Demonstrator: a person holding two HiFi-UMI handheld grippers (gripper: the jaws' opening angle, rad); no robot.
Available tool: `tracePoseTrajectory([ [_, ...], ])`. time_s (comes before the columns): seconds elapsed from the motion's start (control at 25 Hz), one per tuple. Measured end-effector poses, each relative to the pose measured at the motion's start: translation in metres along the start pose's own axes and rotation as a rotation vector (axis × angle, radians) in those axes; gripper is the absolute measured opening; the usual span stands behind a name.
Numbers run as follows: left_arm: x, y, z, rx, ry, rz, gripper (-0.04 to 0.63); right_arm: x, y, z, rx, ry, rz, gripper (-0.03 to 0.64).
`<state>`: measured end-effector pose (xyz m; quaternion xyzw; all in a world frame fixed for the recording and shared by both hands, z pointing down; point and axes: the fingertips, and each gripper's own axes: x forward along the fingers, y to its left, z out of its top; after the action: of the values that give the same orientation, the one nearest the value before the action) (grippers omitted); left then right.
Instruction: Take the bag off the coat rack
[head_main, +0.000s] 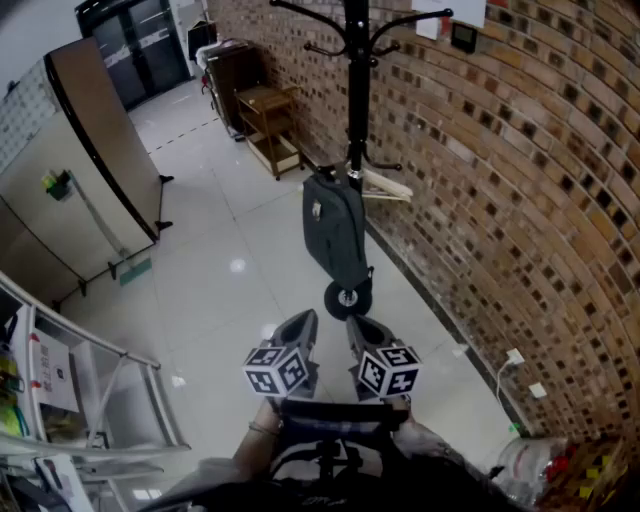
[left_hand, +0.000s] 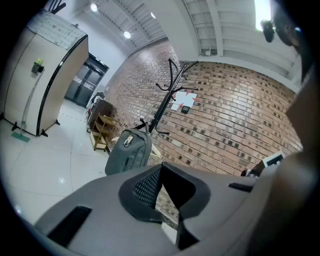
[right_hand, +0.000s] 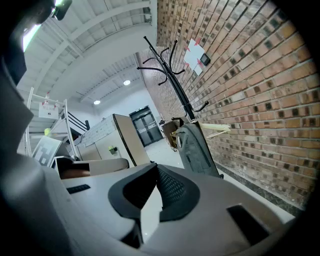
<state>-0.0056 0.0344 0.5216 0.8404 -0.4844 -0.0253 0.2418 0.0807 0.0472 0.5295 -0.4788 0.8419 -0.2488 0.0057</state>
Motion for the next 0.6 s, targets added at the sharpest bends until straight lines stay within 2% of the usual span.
tracePoseTrajectory([
  [0.32, 0.017, 0.008, 0.007, 0.002, 0.012, -0.007, 0.006, 0.020, -0.014, 0.004, 0.015, 0.013, -0.007, 0.008],
  [0.6, 0.064, 0.033, 0.029, 0.012, 0.018, -0.046, 0.006, 0.067, -0.032, 0.021, 0.006, 0.009, -0.041, 0.008],
])
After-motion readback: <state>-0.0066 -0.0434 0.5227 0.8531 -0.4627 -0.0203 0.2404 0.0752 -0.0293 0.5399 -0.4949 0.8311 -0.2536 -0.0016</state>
